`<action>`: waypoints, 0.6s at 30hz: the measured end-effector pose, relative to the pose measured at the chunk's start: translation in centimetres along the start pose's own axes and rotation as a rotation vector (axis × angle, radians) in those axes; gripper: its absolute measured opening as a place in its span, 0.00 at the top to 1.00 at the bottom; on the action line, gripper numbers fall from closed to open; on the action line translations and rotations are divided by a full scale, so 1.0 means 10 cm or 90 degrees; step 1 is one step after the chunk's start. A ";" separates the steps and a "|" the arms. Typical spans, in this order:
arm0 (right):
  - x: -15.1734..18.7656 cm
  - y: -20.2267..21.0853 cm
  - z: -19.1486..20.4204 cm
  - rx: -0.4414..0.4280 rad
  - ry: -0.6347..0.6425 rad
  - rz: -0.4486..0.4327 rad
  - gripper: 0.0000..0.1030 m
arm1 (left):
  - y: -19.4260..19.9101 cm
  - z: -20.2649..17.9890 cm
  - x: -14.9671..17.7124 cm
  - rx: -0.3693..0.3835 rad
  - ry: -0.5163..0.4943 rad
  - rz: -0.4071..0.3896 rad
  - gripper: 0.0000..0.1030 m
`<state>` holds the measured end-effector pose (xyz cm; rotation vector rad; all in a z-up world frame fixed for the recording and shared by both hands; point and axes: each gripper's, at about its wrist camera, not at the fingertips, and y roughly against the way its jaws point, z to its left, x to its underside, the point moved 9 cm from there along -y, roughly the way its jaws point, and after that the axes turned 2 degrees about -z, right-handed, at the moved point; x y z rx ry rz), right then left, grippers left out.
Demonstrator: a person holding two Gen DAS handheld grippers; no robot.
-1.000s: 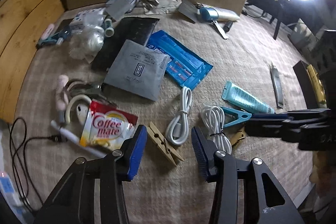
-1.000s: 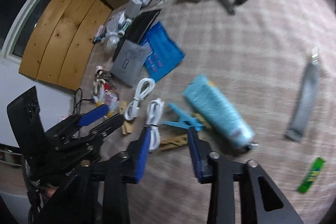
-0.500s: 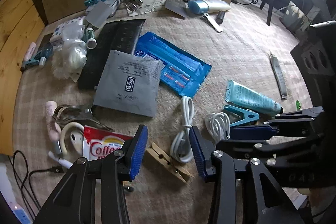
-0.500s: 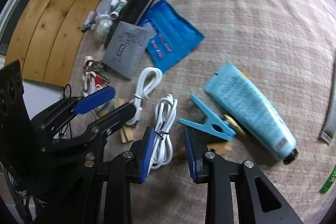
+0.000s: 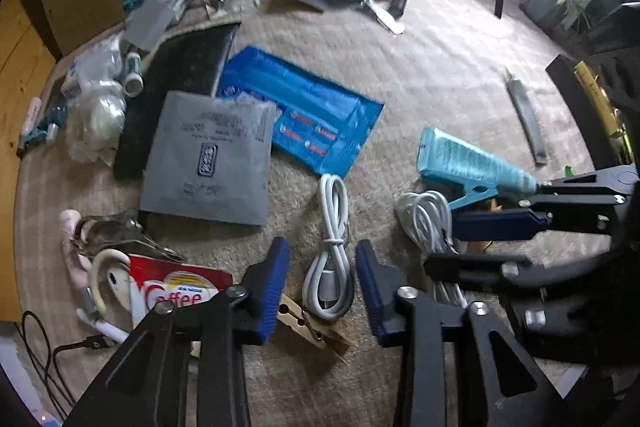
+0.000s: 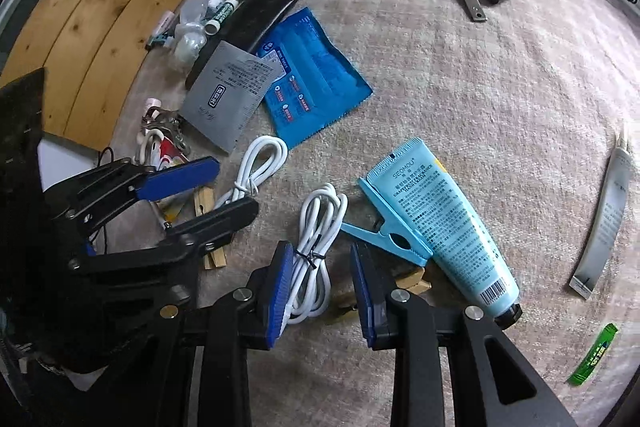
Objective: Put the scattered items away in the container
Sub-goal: 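Close the left gripper on one white cable while the right gripper grasps the other, then carry both white cables over the black container and open both grippers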
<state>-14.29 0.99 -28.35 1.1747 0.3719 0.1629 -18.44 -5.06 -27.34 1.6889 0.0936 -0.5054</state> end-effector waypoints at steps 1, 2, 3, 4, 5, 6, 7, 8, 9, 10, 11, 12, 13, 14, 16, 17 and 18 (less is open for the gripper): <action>0.02 -0.03 0.04 -0.004 0.005 0.009 0.72 | 0.00 0.01 0.00 -0.006 -0.002 -0.003 0.71; 0.04 -0.06 0.06 -0.008 0.008 0.012 0.71 | 0.01 0.03 0.00 -0.013 0.002 -0.008 0.75; 0.04 -0.06 0.07 -0.003 0.013 0.005 0.71 | 0.01 0.05 0.00 -0.017 0.010 -0.010 0.77; 0.04 -0.07 0.09 0.005 0.028 0.001 0.71 | 0.02 0.07 0.01 -0.013 0.019 -0.012 0.77; 0.04 -0.07 0.10 0.006 0.031 -0.001 0.72 | 0.03 0.09 0.02 -0.006 0.035 -0.016 0.77; 0.05 -0.07 0.10 0.000 0.030 -0.004 0.74 | 0.05 0.12 0.03 -0.004 0.046 -0.018 0.78; 0.05 -0.07 0.11 -0.014 0.025 -0.004 0.78 | 0.06 0.13 0.05 -0.003 0.057 -0.019 0.78; 0.05 -0.06 0.13 -0.032 0.018 -0.003 0.85 | 0.08 0.15 0.07 -0.002 0.070 -0.021 0.78; 0.06 -0.05 0.11 -0.040 0.006 -0.003 0.87 | 0.10 0.18 0.09 0.003 0.086 -0.024 0.78; 0.07 -0.04 0.10 -0.041 0.001 -0.008 0.87 | 0.13 0.18 0.12 0.011 0.100 -0.029 0.78; 0.08 -0.03 0.09 -0.049 -0.003 -0.013 0.87 | 0.16 0.18 0.15 0.014 0.113 -0.034 0.78; 0.11 -0.02 0.09 -0.060 -0.013 -0.013 0.87 | 0.19 0.18 0.16 0.010 0.122 -0.038 0.78; 0.12 0.00 0.08 -0.071 -0.024 -0.013 0.87 | 0.23 0.18 0.17 0.008 0.130 -0.041 0.78; 0.15 0.04 0.06 -0.084 -0.034 -0.014 0.87 | 0.26 0.17 0.18 0.008 0.135 -0.045 0.78; 0.15 0.11 0.08 -0.105 -0.044 -0.027 0.87 | 0.39 0.11 0.19 0.009 0.144 -0.060 0.78; 0.15 0.15 0.09 -0.111 -0.048 -0.035 0.87 | 0.46 0.07 0.18 0.008 0.148 -0.070 0.78; 0.17 0.22 0.08 -0.121 -0.053 -0.043 0.87 | 0.53 0.02 0.17 0.008 0.150 -0.078 0.78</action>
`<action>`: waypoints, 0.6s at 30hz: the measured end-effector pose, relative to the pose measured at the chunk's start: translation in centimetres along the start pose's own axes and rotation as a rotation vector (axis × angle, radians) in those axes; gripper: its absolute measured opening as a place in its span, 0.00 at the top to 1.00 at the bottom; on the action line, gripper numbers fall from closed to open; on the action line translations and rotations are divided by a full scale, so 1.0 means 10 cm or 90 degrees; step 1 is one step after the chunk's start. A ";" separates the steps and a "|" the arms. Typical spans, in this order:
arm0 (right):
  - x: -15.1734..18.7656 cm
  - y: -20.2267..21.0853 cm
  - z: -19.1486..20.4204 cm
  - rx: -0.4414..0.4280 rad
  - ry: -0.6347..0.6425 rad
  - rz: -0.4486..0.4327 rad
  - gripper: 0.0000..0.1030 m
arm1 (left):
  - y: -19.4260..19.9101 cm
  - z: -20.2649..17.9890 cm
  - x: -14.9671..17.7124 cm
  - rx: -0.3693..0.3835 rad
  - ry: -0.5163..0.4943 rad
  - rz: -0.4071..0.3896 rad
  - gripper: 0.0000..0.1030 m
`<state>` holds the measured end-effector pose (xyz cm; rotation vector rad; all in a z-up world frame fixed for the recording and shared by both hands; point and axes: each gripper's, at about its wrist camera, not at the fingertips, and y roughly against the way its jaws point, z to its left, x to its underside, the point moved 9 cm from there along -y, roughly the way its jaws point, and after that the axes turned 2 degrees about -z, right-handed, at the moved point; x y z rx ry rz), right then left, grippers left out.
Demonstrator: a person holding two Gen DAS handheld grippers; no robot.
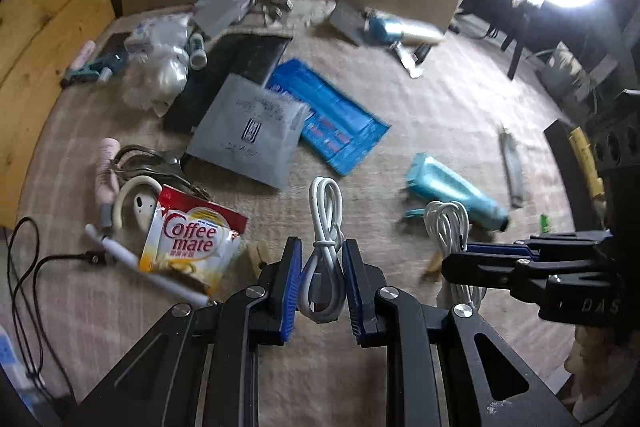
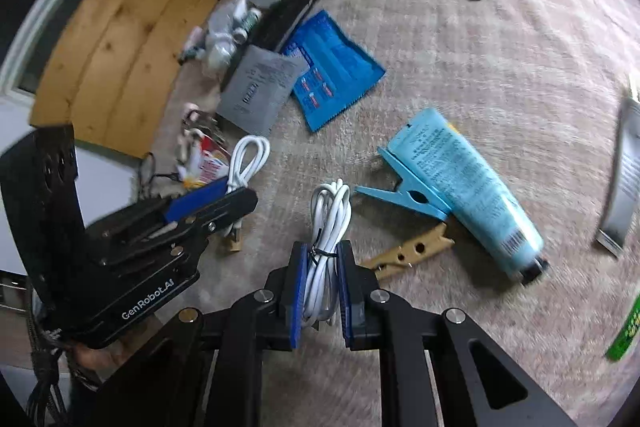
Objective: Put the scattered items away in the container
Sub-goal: 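Carry both white cables over the black container and open both grippers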
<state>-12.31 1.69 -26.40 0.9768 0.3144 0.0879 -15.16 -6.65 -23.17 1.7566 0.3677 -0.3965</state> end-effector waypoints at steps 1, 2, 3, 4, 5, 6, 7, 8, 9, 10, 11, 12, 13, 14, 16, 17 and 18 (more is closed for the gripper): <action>0.02 0.08 0.00 -0.013 -0.007 -0.007 0.87 | 0.05 -0.05 0.00 0.003 0.001 -0.007 0.78; 0.04 0.17 -0.02 -0.020 -0.011 -0.012 0.87 | 0.10 -0.12 -0.01 0.008 0.001 -0.013 0.78; 0.06 0.28 -0.04 -0.026 -0.012 -0.022 0.87 | 0.16 -0.21 -0.02 0.014 0.001 -0.019 0.78; 0.07 0.35 -0.06 -0.027 -0.011 -0.030 0.87 | 0.21 -0.31 -0.03 0.020 0.000 -0.025 0.78; 0.09 0.45 -0.09 -0.027 -0.011 -0.038 0.87 | 0.24 -0.40 -0.04 0.025 -0.003 -0.029 0.78; 0.12 0.54 -0.12 -0.028 -0.011 -0.047 0.87 | 0.27 -0.56 -0.04 0.033 -0.011 -0.033 0.78; 0.16 0.67 -0.18 -0.027 -0.013 -0.058 0.87 | 0.29 -0.68 -0.04 0.040 -0.016 -0.035 0.78; 0.20 0.80 -0.24 -0.026 -0.018 -0.070 0.87 | 0.30 -0.80 -0.04 0.048 -0.023 -0.036 0.78; 0.22 0.91 -0.31 -0.026 -0.021 -0.076 0.87 | 0.31 -0.96 -0.05 0.058 -0.032 -0.036 0.78; 0.27 1.04 -0.39 -0.023 -0.026 -0.087 0.87 | 0.31 -1.14 -0.04 0.068 -0.044 -0.036 0.78; 0.31 1.16 -0.47 -0.018 -0.030 -0.096 0.87 | 0.31 -1.35 -0.03 0.079 -0.059 -0.036 0.78; 0.37 1.29 -0.57 -0.013 -0.034 -0.106 0.87 | 0.30 -1.49 -0.02 0.085 -0.068 -0.034 0.78; 0.42 1.41 -0.68 -0.006 -0.040 -0.115 0.87 | 0.29 -1.70 0.00 0.097 -0.081 -0.031 0.78; 0.46 1.51 -0.77 0.002 -0.045 -0.124 0.87 | 0.27 -1.92 0.02 0.111 -0.095 -0.028 0.78; 0.60 1.78 -1.03 0.026 -0.060 -0.145 0.87 | 0.24 -2.28 0.09 0.133 -0.116 -0.021 0.78; 0.65 1.88 -1.14 0.035 -0.066 -0.152 0.87 | 0.22 -2.47 0.12 0.146 -0.130 -0.016 0.78; 0.71 2.00 -1.26 0.046 -0.074 -0.160 0.87 | 0.20 -2.68 0.16 0.159 -0.145 -0.012 0.78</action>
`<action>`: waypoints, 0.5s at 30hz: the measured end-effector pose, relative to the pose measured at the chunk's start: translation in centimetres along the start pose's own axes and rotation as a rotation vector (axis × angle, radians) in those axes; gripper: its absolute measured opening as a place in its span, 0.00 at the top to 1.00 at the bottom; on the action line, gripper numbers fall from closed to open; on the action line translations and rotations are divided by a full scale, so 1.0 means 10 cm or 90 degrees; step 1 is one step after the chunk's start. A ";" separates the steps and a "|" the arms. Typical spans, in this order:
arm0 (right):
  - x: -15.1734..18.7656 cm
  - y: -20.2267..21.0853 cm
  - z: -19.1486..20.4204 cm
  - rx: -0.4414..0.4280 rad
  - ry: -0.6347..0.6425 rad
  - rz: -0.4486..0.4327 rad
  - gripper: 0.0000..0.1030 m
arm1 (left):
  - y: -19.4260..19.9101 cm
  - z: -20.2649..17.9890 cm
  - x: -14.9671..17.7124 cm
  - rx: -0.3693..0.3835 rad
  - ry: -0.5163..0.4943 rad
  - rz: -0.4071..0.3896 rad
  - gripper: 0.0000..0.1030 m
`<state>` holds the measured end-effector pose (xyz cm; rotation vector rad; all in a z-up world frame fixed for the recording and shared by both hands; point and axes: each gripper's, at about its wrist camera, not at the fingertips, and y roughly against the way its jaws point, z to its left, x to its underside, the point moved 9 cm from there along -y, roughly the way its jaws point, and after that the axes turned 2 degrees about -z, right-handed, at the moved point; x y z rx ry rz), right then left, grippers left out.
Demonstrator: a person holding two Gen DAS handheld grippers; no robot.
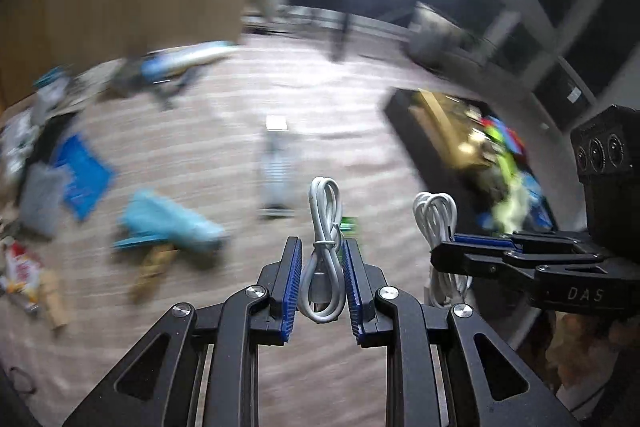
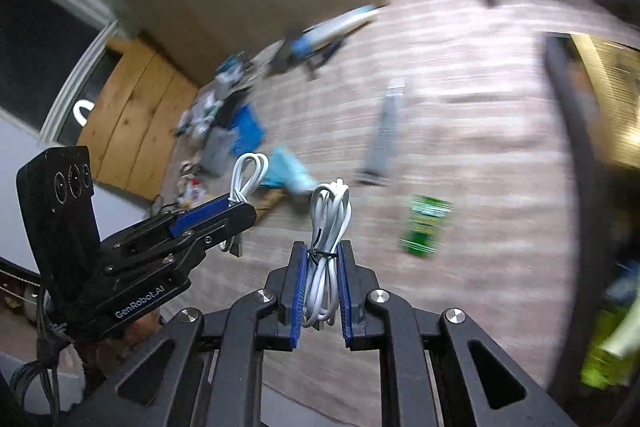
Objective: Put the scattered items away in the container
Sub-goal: 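Carry both white cables over the black container and open both grippers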
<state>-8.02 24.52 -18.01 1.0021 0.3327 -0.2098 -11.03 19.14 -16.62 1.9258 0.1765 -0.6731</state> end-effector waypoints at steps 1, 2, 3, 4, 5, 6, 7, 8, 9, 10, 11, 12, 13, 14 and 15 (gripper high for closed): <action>0.03 0.13 -0.15 0.013 -0.009 -0.010 0.87 | -0.08 -0.22 0.00 0.016 -0.015 0.006 0.78; 0.06 0.27 -0.32 0.028 -0.020 -0.020 0.87 | -0.14 -0.44 0.00 0.032 -0.029 0.013 0.78; 0.07 0.34 -0.43 0.038 -0.026 -0.026 0.87 | -0.19 -0.58 0.01 0.042 -0.038 0.017 0.78; 0.10 0.44 -0.57 0.051 -0.037 -0.033 0.87 | -0.26 -0.77 0.03 0.056 -0.052 0.023 0.78; 0.15 0.57 -0.73 0.064 -0.049 -0.041 0.87 | -0.31 -0.94 0.05 0.068 -0.064 0.029 0.78; 0.18 0.63 -0.83 0.071 -0.056 -0.043 0.87 | -0.36 -1.11 0.09 0.079 -0.079 0.035 0.78; 0.23 0.72 -0.97 0.084 -0.066 -0.045 0.87 | -0.42 -1.30 0.12 0.091 -0.096 0.043 0.78; 0.28 0.81 -1.13 0.101 -0.075 -0.048 0.87 | -0.46 -1.42 0.15 0.097 -0.106 0.048 0.78; 0.31 0.89 -1.26 0.114 -0.083 -0.052 0.87 | -0.52 -1.61 0.19 0.108 -0.118 0.058 0.78; 0.35 0.96 -1.37 0.124 -0.090 -0.056 0.87 | -0.56 -1.73 0.22 0.116 -0.127 0.065 0.78; 0.39 1.04 -1.50 0.135 -0.100 -0.061 0.87 | -0.61 -1.86 0.26 0.123 -0.138 0.070 0.78; 0.43 1.09 -1.60 0.143 -0.109 -0.066 0.87 | -0.63 -1.93 0.29 0.126 -0.144 0.074 0.78; 0.45 1.14 -1.69 0.150 -0.116 -0.069 0.87 | -0.65 -2.04 0.33 0.132 -0.153 0.079 0.78; 0.48 1.18 -1.78 0.158 -0.121 -0.071 0.87 | -0.69 -2.17 0.37 0.138 -0.164 0.086 0.78; 0.52 1.23 -1.85 0.164 -0.125 -0.074 0.87 | -0.70 -2.23 0.42 0.140 -0.174 0.090 0.78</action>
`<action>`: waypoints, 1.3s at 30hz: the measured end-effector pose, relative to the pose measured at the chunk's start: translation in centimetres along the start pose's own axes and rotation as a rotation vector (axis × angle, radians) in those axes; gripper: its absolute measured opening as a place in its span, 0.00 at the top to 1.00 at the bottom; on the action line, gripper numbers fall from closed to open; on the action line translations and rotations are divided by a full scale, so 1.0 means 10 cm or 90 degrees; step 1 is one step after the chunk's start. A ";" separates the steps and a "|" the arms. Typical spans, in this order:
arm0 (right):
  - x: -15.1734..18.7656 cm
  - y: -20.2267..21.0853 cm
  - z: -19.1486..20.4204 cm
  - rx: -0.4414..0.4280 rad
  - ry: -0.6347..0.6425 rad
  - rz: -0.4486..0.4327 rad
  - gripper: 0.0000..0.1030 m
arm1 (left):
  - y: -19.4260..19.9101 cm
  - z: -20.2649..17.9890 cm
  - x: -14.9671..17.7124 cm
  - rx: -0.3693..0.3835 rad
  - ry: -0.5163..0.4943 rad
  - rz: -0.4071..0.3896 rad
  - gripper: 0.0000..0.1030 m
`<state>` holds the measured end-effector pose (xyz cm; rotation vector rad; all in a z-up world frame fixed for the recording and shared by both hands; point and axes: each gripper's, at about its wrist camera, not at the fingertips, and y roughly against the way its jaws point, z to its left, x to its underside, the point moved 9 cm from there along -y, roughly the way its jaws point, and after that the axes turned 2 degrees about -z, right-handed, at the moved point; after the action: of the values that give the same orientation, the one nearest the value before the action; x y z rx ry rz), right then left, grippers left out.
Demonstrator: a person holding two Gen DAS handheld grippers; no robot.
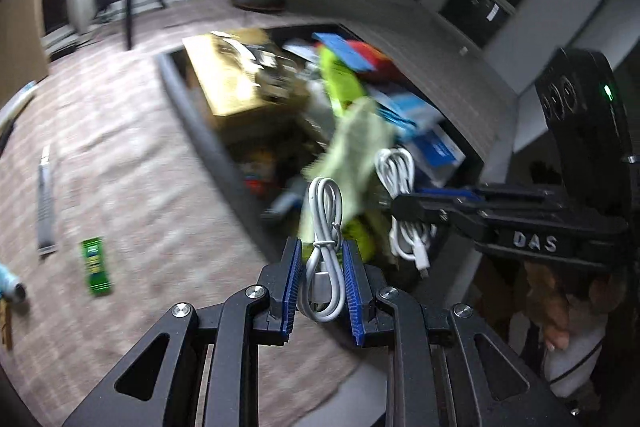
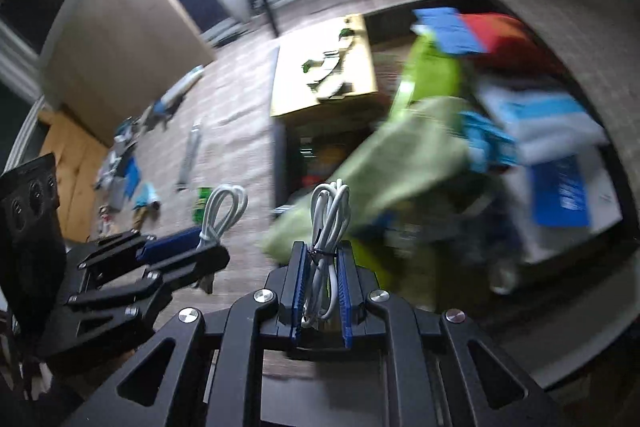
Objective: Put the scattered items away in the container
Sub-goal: 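Carry both white cables over the black container and open both grippers, then bring both grippers back over the cloth toward the light blue tube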
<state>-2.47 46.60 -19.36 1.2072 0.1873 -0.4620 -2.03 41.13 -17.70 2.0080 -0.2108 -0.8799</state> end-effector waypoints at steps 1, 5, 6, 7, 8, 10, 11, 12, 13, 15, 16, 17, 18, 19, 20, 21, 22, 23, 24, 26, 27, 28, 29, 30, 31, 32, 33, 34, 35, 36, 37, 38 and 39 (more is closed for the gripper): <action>0.01 0.01 -0.07 0.008 -0.005 -0.002 0.87 | -0.03 -0.06 0.01 0.001 -0.007 0.003 0.78; 0.02 0.04 -0.35 0.019 -0.028 -0.004 0.87 | -0.21 -0.27 0.07 0.002 -0.032 0.024 0.78; 0.02 0.04 -0.38 0.021 -0.030 -0.004 0.87 | -0.25 -0.26 0.07 0.002 -0.034 0.028 0.78; 0.02 0.04 -0.41 0.022 -0.033 -0.004 0.87 | -0.28 -0.29 0.08 0.001 -0.036 0.031 0.78; 0.04 0.03 -0.44 0.022 -0.034 -0.003 0.87 | -0.29 -0.29 0.09 0.000 -0.037 0.033 0.78; 0.05 0.03 -0.48 0.024 -0.037 -0.001 0.87 | -0.30 -0.31 0.09 0.000 -0.035 0.033 0.78; 0.06 0.02 -0.50 0.024 -0.038 0.002 0.87 | -0.29 -0.29 0.08 -0.001 -0.034 0.031 0.78; 0.07 0.04 -0.50 0.025 -0.037 0.003 0.87 | -0.28 -0.30 0.07 -0.004 -0.036 0.028 0.77; 0.07 0.03 -0.50 0.028 -0.034 0.005 0.87 | -0.27 -0.30 0.07 -0.006 -0.039 0.027 0.76; 0.06 0.04 -0.49 0.035 -0.028 0.007 0.84 | -0.24 -0.28 0.05 -0.012 -0.039 0.027 0.68; 0.05 0.04 -0.47 0.039 -0.026 0.008 0.84 | -0.21 -0.26 0.04 -0.013 -0.038 0.021 0.63; 0.04 0.05 -0.45 0.040 -0.023 0.007 0.78 | -0.17 -0.24 0.02 -0.016 -0.036 0.015 0.62; 0.03 0.06 -0.44 0.042 -0.023 0.003 0.72 | -0.13 -0.21 0.01 -0.020 -0.034 0.008 0.62; 0.00 0.09 -0.41 0.046 -0.019 -0.005 0.70 | -0.07 -0.17 0.00 -0.024 -0.028 0.001 0.62; -0.02 0.12 -0.37 0.049 -0.012 -0.012 0.69 | -0.02 -0.13 -0.01 -0.028 -0.022 -0.005 0.62; -0.04 0.13 -0.32 0.050 -0.006 -0.016 0.69 | 0.05 -0.06 -0.02 -0.034 -0.011 -0.014 0.62; -0.06 0.14 -0.28 0.049 0.000 -0.018 0.68 | 0.09 0.01 -0.03 -0.040 -0.003 -0.018 0.62; -0.09 0.15 -0.21 0.044 0.007 -0.021 0.64 | 0.13 0.08 -0.04 -0.046 0.006 -0.023 0.62; -0.11 0.15 -0.16 0.041 0.013 -0.024 0.61 | 0.20 0.21 -0.03 -0.056 0.023 -0.030 0.62; -0.16 0.12 -0.01 0.031 0.028 -0.026 0.59 | 0.29 0.39 -0.02 -0.070 0.049 -0.037 0.62; -0.18 0.11 0.05 0.027 0.033 -0.025 0.59 | 0.37 0.56 0.00 -0.082 0.073 -0.043 0.62; -0.22 0.08 0.15 0.018 0.042 -0.023 0.59 | 0.41 0.67 0.02 -0.090 0.088 -0.046 0.62; -0.24 0.06 0.23 0.011 0.049 -0.021 0.59 | 0.46 0.79 0.04 -0.099 0.103 -0.049 0.62; -0.26 0.02 0.34 0.002 0.059 -0.018 0.58 | 0.51 0.95 0.07 -0.114 0.123 -0.053 0.62; -0.30 -0.03 0.47 -0.007 0.074 -0.016 0.57 | 0.57 1.14 0.12 -0.133 0.148 -0.056 0.62; -0.33 -0.08 0.60 -0.012 0.089 -0.015 0.55 | 0.61 1.29 0.16 -0.148 0.168 -0.057 0.62; -0.35 -0.11 0.69 -0.014 0.098 -0.013 0.51 | 0.66 1.51 0.23 -0.162 0.198 -0.058 0.62; -0.37 -0.19 0.83 -0.020 0.115 -0.008 0.50 | 0.70 1.67 0.29 -0.170 0.222 -0.058 0.62; -0.39 -0.25 0.94 -0.026 0.129 -0.001 0.49 | 0.73 1.87 0.37 -0.180 0.254 -0.057 0.62; -0.40 -0.33 1.07 -0.034 0.143 0.008 0.49 | 0.74 2.00 0.42 -0.187 0.272 -0.056 0.62; -0.41 -0.42 1.21 -0.042 0.159 0.017 0.49 | 0.76 2.16 0.49 -0.197 0.296 -0.054 0.62; -0.43 -0.51 1.36 -0.047 0.175 0.026 0.49 | 0.80 2.37 0.58 -0.208 0.326 -0.054 0.62; -0.44 -0.59 1.47 -0.052 0.188 0.034 0.49 | 0.82 2.48 0.66 -0.211 0.338 -0.055 0.62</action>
<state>-10.49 32.31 -17.56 1.1939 0.4228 -0.2256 -11.99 16.64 -22.78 1.8676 0.3051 -0.3744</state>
